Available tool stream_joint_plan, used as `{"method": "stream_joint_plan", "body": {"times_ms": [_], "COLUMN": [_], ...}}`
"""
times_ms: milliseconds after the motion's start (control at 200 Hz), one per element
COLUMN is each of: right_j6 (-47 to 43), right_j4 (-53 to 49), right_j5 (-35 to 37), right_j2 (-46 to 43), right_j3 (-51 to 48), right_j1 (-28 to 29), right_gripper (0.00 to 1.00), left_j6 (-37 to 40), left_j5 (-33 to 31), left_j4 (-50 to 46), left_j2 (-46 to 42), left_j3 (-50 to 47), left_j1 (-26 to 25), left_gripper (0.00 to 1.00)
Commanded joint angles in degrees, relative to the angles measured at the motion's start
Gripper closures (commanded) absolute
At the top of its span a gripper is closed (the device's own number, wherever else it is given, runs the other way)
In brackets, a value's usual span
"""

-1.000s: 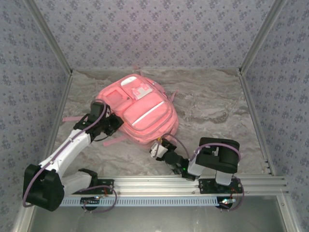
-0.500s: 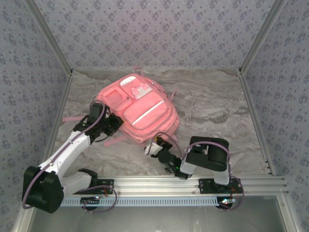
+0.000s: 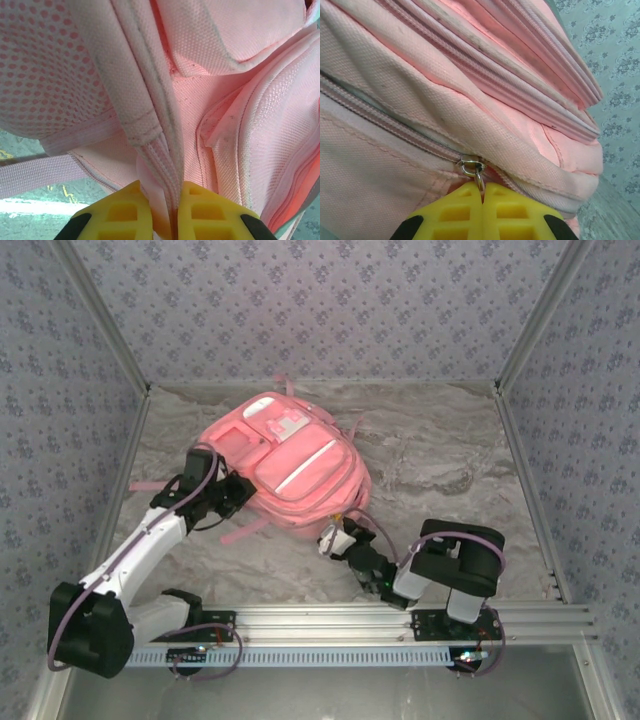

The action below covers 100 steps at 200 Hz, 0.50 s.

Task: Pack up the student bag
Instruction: Zip the student bag at the top-center of the table.

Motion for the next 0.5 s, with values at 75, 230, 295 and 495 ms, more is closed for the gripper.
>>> {"method": "stream_joint_plan", "body": {"times_ms": [75,230,295,495], "right_j6": [-1.7,-3.3,-4.7,-8.2], "right_j4": [0.7,-2.7,-6.7,-27.0], "right_j5": [1.3,-0.2,-1.6,-7.2], "right_j2": [-1.3,-2.9,-4.2,-11.4], "right_j3": [-1.4,0.2,1.6,6.7], "right_j1": [-4.2,-5.1,-4.8,-3.1], "right_gripper": [1.0,1.0,1.0,1.0], "left_j6": [7.1,11.5,13.0,17.2], "left_j5": [-1.1,-2.8,-3.7,-6.7], "left_j4": [-0.4,-2.7,-3.7,-7.0], "left_j2": [0.1,1.1,1.7,5.6], "left_j3": [4.4,6.7,7.9,14.1], "left_j1": [0.6,-0.9,-1.7,-3.8], "left_gripper": [1.0,1.0,1.0,1.0]}}
